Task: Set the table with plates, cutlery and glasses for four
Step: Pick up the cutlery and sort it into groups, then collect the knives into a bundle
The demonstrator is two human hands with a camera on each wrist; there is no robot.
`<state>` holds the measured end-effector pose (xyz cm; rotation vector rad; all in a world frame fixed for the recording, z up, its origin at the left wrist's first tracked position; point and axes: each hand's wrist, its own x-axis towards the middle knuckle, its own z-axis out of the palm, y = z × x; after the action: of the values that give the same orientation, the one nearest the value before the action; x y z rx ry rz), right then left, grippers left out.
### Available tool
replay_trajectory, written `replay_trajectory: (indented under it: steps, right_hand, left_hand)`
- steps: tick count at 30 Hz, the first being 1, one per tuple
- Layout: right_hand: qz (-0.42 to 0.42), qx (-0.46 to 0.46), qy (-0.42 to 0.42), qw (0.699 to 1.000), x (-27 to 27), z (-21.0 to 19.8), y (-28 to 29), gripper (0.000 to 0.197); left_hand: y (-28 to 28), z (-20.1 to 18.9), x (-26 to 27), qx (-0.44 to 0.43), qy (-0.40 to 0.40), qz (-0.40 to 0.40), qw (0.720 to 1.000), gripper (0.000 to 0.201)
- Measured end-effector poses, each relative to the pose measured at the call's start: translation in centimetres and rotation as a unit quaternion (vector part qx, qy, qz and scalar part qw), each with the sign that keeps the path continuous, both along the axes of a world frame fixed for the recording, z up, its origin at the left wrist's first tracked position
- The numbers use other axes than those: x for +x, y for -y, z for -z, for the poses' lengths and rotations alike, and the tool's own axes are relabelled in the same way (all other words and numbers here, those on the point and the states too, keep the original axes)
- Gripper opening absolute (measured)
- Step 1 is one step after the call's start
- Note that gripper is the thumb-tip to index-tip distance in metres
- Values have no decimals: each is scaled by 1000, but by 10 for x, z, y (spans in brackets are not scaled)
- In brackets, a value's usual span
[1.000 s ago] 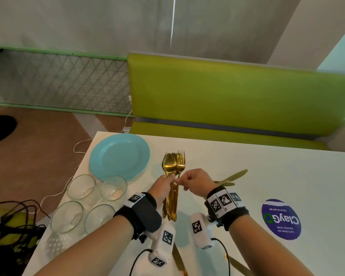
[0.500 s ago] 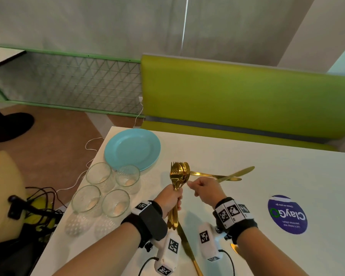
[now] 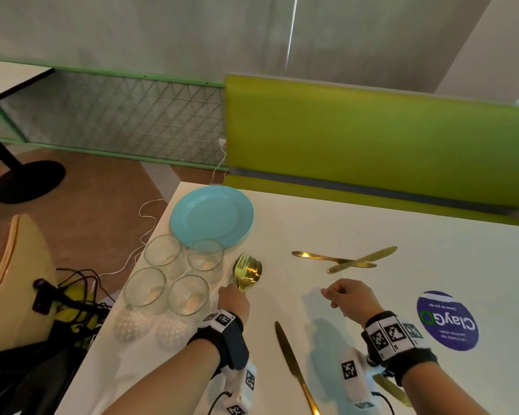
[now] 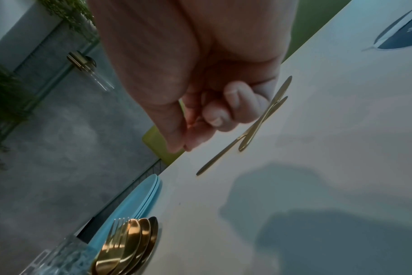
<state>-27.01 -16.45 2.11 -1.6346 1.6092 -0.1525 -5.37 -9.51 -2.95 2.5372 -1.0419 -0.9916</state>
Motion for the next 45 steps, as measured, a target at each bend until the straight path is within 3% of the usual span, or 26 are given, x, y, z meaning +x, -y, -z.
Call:
replay_trajectory:
  steps: [10,24,34,41,43,45]
  right_hand:
    - [0,15,-8,1000,2,3,-4,22]
    - [11,21,-30,999,-12,4,-15,22]
    - [-7,7,-64,998,-15,11,-36,23]
    - [-74,36,-137,987,3,15,-81,20]
    - [-94,52,-166,980,9,17,-97,17]
    - [-99,63,-200,973,14,21,-112,27]
  left_hand:
    - [0,6,0,31,162,60,984,34]
    - [-6,7,-2,54,226,110,966,35]
    - [-6,-1,-7,21,200,74,977,47]
    - [-7,-26,-25,-47,201,183,961,46]
    - [-10,-36,-29,-65,168,202,963,44]
    - [-14,-43,-28,-80,126,218,965,43]
